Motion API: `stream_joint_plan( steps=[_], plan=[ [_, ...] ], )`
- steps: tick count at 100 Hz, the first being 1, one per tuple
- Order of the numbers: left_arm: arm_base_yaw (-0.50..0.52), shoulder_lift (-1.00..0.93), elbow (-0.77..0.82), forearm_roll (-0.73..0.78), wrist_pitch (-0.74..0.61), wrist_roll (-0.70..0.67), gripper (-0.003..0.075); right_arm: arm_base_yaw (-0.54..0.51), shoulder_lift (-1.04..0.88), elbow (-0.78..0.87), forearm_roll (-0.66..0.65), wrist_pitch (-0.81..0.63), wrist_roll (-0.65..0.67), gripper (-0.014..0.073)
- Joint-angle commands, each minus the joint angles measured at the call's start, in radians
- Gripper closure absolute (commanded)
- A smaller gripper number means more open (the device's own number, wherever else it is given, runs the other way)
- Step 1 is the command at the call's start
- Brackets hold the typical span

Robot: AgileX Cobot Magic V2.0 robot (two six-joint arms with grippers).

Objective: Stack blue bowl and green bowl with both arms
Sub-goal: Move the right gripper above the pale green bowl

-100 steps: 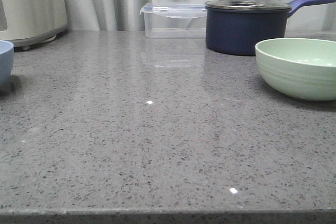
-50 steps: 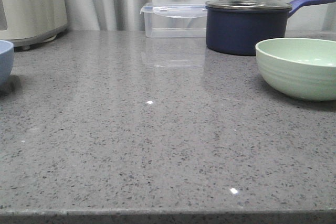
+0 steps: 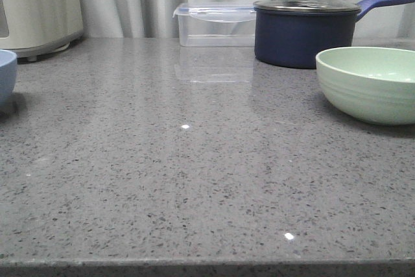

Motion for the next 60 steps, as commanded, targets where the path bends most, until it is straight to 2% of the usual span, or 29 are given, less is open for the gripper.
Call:
stream_joint_plan(
  steps=[1, 27, 41, 49, 60],
  plan=[
    [0.003, 0.077, -0.098, 0.002, -0.039, -0.007, 0.0741, -0.007, 0.081, -0.101, -0.011, 0.005, -0.007, 0.0673],
    [0.0, 0.308, -0.317, 0.002, 0.18, -0.007, 0.0741, -0.007, 0.31, -0.326, -0.011, 0.182, -0.007, 0.0673],
    [0.0, 0.414, -0.39, 0.002, 0.208, -0.007, 0.0738, -0.007, 0.418, -0.422, -0.011, 0.246, -0.007, 0.0651],
    [0.0, 0.455, -0.408, 0.002, 0.199, -0.007, 0.0713, -0.007, 0.464, -0.463, -0.009, 0.27, -0.007, 0.0565],
    [0.0, 0.483, -0.415, 0.002, 0.195, 0.0, 0.0566, -0.007, 0.503, -0.491, 0.0, 0.278, -0.007, 0.0379]
  ],
)
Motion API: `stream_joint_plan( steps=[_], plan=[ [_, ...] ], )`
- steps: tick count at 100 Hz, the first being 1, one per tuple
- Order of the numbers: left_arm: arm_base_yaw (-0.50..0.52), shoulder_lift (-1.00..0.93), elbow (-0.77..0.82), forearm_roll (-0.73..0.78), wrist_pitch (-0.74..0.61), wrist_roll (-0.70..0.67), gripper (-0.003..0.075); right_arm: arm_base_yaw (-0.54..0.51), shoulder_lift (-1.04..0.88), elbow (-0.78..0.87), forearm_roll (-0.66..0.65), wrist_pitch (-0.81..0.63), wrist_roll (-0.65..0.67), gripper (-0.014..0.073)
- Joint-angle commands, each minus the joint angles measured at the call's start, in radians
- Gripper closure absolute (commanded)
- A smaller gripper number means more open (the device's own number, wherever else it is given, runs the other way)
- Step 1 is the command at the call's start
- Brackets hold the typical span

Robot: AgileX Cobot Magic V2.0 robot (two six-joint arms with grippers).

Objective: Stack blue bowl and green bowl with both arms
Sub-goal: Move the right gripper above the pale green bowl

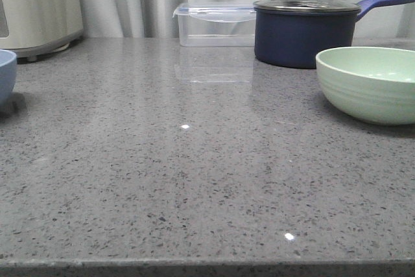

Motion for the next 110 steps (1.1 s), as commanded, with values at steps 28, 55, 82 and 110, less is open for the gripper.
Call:
stream_joint_plan(
  steps=[28, 55, 82, 110],
  plan=[
    [0.0, 0.027, -0.041, 0.013, -0.113, 0.0, 0.0227, -0.007, 0.047, -0.056, 0.005, -0.071, -0.007, 0.019],
    [0.0, 0.027, -0.041, 0.013, -0.118, 0.0, 0.0227, -0.007, 0.11, -0.086, 0.015, -0.057, -0.006, 0.019],
    [0.0, 0.027, -0.041, 0.013, -0.118, 0.0, 0.0227, -0.005, 0.381, -0.251, 0.063, 0.034, -0.006, 0.019],
    [0.0, 0.027, -0.041, 0.013, -0.118, 0.0, 0.0227, -0.005, 0.65, -0.462, 0.08, 0.192, -0.006, 0.019]
  ],
)
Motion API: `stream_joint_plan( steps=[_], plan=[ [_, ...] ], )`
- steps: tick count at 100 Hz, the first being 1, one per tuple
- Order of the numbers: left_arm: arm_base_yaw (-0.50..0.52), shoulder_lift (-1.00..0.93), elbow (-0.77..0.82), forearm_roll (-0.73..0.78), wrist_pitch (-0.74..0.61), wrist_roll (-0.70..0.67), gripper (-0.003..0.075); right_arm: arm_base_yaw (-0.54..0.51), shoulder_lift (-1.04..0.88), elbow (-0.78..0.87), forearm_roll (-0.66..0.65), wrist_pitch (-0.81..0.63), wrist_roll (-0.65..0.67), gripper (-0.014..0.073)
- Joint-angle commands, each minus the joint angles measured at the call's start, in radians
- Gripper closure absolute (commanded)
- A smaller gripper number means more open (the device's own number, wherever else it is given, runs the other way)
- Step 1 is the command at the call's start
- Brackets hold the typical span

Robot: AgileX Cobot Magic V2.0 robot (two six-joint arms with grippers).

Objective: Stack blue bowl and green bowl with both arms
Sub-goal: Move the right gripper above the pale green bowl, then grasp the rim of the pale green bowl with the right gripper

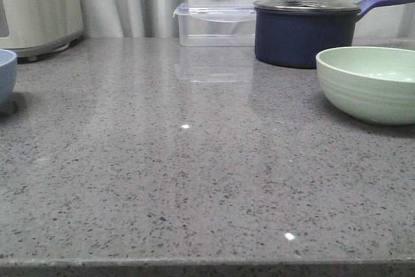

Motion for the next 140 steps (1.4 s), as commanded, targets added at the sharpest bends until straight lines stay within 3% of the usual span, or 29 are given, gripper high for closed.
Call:
stream_joint_plan(
  steps=[1, 33, 80, 123, 140],
  plan=[
    [0.0, 0.01, -0.037, -0.003, -0.079, 0.0, 0.0227, -0.005, 0.066, -0.089, 0.011, 0.018, -0.006, 0.019],
    [0.0, 0.01, -0.037, -0.003, -0.079, 0.0, 0.0227, -0.005, 0.262, -0.189, 0.007, 0.094, -0.006, 0.019],
    [0.0, 0.01, -0.037, -0.003, -0.079, 0.0, 0.0227, -0.005, 0.36, -0.189, 0.007, 0.096, -0.006, 0.02],
    [0.0, 0.01, -0.037, -0.003, -0.079, 0.0, 0.0227, -0.005, 0.361, -0.189, 0.007, 0.096, 0.0, 0.0669],
    [0.0, 0.01, -0.037, -0.003, -0.079, 0.0, 0.0227, -0.005, 0.359, -0.19, 0.007, 0.096, -0.006, 0.0672]
  ],
)
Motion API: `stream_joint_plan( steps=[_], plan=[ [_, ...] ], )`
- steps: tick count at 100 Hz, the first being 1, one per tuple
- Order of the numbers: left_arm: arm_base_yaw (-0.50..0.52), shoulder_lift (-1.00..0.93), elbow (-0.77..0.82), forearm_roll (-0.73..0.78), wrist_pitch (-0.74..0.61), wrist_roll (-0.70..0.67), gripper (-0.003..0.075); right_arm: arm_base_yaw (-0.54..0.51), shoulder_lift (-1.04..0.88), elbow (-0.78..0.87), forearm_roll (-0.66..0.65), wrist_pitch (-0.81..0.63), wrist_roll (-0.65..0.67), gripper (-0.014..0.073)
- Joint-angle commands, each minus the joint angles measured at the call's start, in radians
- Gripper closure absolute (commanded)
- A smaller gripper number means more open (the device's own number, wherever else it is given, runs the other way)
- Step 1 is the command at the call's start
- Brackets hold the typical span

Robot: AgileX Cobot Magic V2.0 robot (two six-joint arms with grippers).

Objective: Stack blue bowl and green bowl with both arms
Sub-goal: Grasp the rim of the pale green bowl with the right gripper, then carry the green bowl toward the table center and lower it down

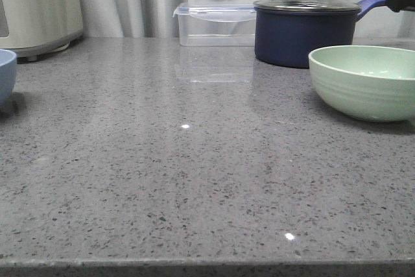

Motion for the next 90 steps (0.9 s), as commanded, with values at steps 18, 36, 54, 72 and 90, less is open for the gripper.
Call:
stream_joint_plan(
  steps=[18, 36, 54, 72, 90],
  plan=[
    [0.0, 0.01, -0.037, -0.003, -0.077, 0.0, 0.0227, 0.025, -0.034, -0.1, 0.026, 0.02, -0.006, 0.0672],
    [0.0, 0.01, -0.037, -0.003, -0.071, 0.0, 0.0227, 0.146, -0.021, -0.164, 0.032, 0.019, -0.006, 0.0672],
    [0.0, 0.01, -0.037, -0.003, -0.071, 0.0, 0.0227, 0.277, 0.028, -0.212, 0.063, -0.017, 0.0, 0.0672],
    [0.0, 0.01, -0.037, -0.003, -0.071, 0.0, 0.0227, 0.371, 0.082, -0.238, 0.095, -0.065, -0.005, 0.0672],
    [0.0, 0.01, -0.037, -0.003, -0.071, 0.0, 0.0227, 0.428, 0.125, -0.261, 0.095, -0.089, -0.005, 0.0672]
  ],
)
